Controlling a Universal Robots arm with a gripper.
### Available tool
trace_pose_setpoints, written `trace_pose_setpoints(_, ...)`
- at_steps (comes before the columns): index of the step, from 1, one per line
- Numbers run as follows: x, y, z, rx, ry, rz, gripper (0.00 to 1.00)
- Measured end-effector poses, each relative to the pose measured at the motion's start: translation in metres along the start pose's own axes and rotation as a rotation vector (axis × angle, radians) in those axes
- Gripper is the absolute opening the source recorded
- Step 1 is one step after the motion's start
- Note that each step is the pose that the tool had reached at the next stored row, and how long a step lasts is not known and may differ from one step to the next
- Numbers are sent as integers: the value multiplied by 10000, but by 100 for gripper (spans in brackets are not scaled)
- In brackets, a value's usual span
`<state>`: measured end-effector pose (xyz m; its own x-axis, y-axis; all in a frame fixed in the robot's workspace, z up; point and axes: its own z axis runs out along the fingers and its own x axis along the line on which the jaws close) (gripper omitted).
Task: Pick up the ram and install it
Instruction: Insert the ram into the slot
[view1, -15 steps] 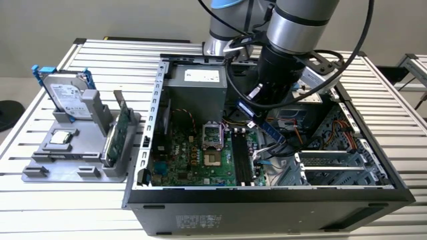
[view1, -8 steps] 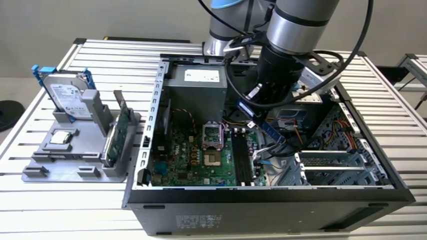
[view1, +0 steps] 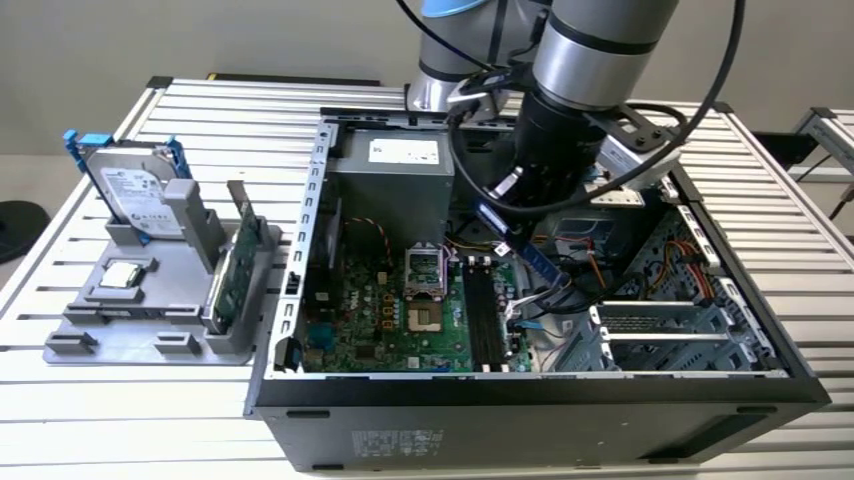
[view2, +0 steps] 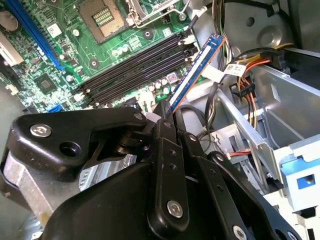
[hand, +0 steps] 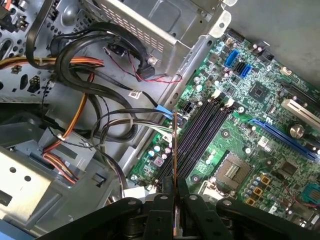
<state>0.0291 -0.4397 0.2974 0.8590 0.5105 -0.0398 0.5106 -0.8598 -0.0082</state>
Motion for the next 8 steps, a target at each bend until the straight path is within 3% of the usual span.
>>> trace_pose_setpoints(8, 1, 0, 13, 32, 7, 803, 0)
